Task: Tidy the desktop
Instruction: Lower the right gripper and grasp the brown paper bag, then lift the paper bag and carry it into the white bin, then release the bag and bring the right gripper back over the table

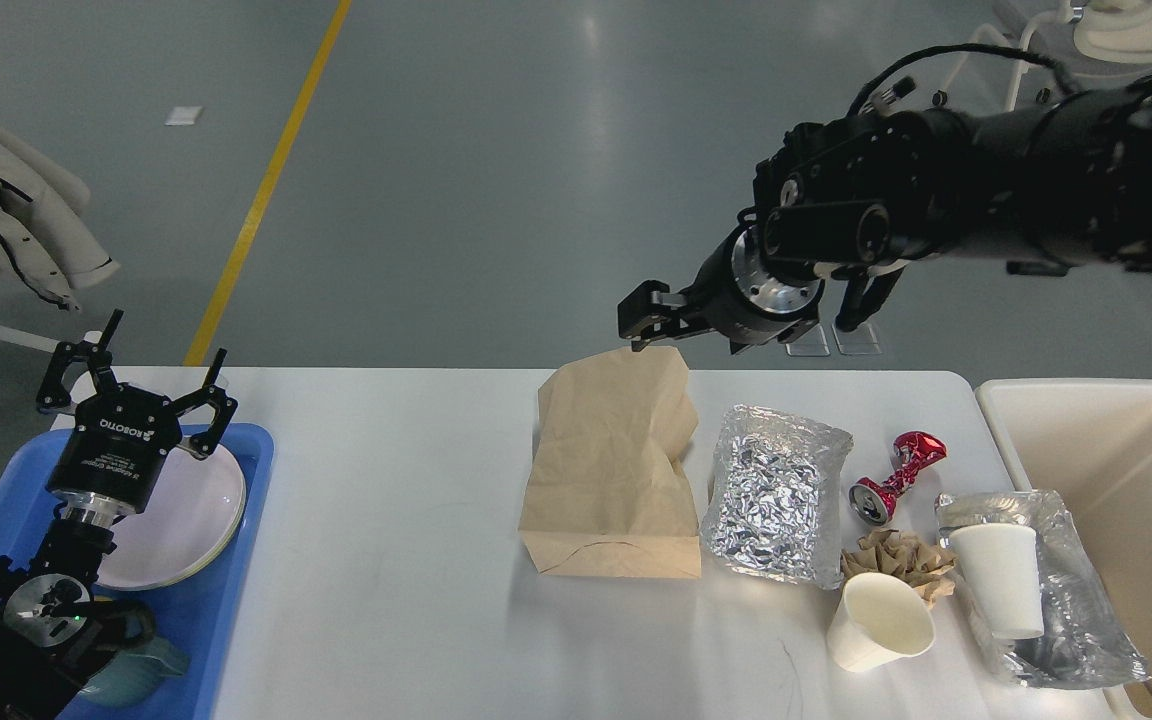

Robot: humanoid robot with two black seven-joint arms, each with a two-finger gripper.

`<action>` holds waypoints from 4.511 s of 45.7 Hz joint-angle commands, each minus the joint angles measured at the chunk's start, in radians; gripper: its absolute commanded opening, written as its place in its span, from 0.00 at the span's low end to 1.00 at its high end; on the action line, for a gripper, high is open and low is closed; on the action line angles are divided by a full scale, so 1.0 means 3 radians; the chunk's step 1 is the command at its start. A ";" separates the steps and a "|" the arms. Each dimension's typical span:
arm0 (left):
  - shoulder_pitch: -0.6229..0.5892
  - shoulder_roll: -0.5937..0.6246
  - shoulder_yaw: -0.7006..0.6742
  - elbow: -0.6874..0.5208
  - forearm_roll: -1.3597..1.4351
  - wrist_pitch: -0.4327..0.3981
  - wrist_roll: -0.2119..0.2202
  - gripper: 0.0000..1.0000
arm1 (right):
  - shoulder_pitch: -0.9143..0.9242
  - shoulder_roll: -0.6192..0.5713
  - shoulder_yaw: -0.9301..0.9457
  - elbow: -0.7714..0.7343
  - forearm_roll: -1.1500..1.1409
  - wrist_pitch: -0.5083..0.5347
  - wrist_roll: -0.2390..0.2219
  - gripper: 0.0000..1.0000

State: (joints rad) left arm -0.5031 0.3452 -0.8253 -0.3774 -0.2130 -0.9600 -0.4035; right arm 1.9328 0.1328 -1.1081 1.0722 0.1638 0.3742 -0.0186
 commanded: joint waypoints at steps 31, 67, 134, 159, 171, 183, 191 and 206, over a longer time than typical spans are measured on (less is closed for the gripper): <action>0.0000 0.0000 0.0000 0.0000 -0.0001 0.0000 0.0000 0.97 | -0.1309 0.0294 0.0027 -0.0276 -0.0004 -0.0991 -0.0204 0.98; 0.0000 0.0000 0.0000 0.0000 -0.0001 0.0000 0.0000 0.97 | -0.0845 0.0049 0.0073 -0.0011 0.0400 -0.0650 -0.0173 0.00; 0.0000 0.0000 0.0000 0.0000 -0.0001 0.0000 -0.0005 0.97 | -0.1860 -0.2478 -0.0669 -0.1416 -0.2295 -0.0976 0.0031 0.00; 0.0000 0.0000 0.0000 0.0000 0.0004 0.0000 -0.0005 0.97 | -0.3712 -0.2232 0.0380 -0.2669 -0.1962 -0.1273 0.0026 1.00; 0.0000 0.0000 0.0000 0.0000 -0.0001 0.0000 0.0000 0.97 | -0.3396 -0.2293 0.0426 -0.2394 -0.1947 -0.1222 0.0042 1.00; 0.0000 0.0000 0.0000 0.0000 -0.0001 0.0000 0.0000 0.97 | -0.0473 -0.2703 -0.0238 -0.0840 -0.1993 0.0377 0.0016 1.00; 0.0000 0.0000 0.0000 0.0000 -0.0001 0.0000 0.0000 0.97 | 0.1241 -0.2156 -0.0622 -0.0241 -0.2039 0.1288 0.0067 1.00; 0.0000 0.0000 0.0000 0.0000 -0.0001 0.0000 0.0000 0.97 | 0.2511 -0.1654 -0.0336 0.0772 -0.1998 0.1952 0.0430 1.00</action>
State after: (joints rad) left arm -0.5031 0.3452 -0.8253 -0.3773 -0.2129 -0.9599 -0.4034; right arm 2.6175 -0.3631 -1.2442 1.2149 -0.4477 0.9526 0.0757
